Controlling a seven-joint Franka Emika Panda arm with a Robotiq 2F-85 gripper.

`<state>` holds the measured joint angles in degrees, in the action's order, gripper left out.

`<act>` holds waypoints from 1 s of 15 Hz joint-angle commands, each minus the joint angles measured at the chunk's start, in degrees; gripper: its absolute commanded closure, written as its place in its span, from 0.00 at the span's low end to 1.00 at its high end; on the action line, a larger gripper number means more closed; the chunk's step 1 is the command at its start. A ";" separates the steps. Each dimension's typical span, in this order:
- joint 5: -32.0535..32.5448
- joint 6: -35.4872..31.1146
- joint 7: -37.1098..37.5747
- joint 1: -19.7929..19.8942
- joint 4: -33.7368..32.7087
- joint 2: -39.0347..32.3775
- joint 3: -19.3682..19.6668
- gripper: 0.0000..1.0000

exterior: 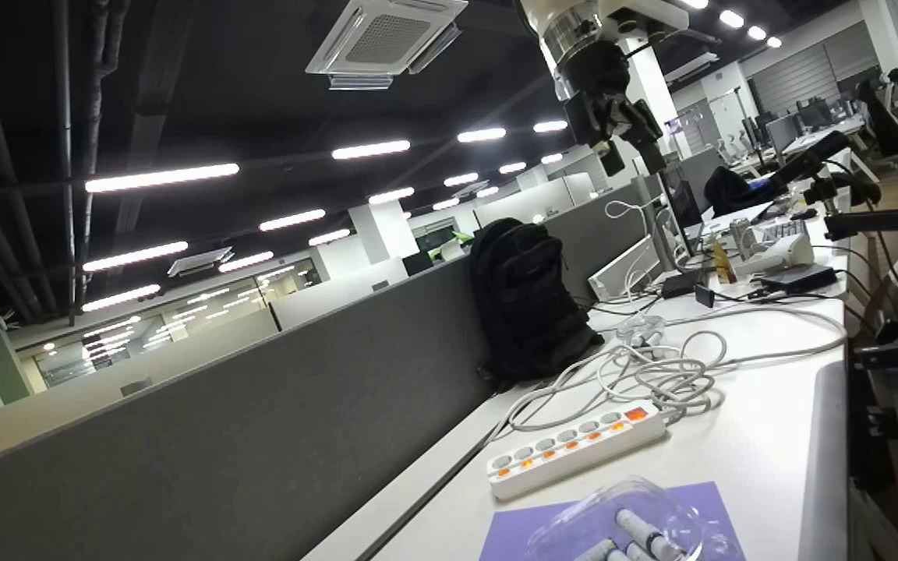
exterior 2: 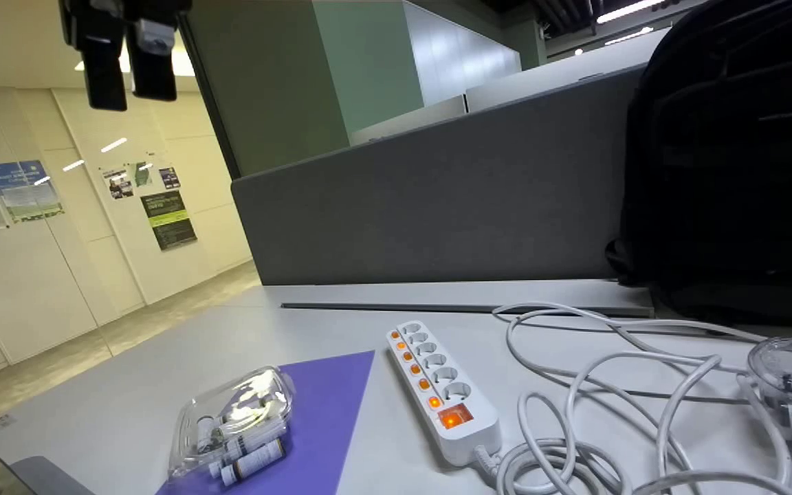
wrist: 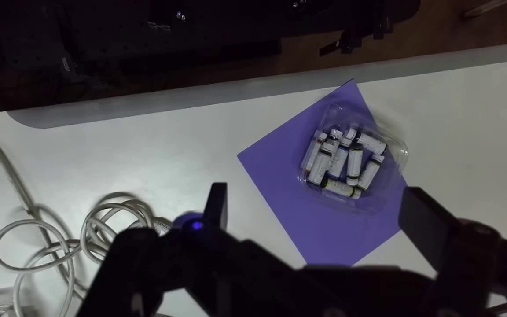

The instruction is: Switch off the mini light on the right side of the adapter

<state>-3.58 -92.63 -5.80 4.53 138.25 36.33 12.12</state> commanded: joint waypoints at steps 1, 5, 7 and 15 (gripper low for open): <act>-0.45 0.15 -0.54 1.12 -0.12 -0.19 -0.86 0.00; -0.45 0.14 -0.55 1.12 -0.12 -0.19 -0.86 0.00; -0.45 0.14 -0.55 1.11 -0.12 -0.19 -0.86 0.00; -0.20 -12.05 -0.44 0.84 1.96 -4.71 -2.15 0.00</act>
<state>-3.58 -97.95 -5.92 4.92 139.26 34.62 11.10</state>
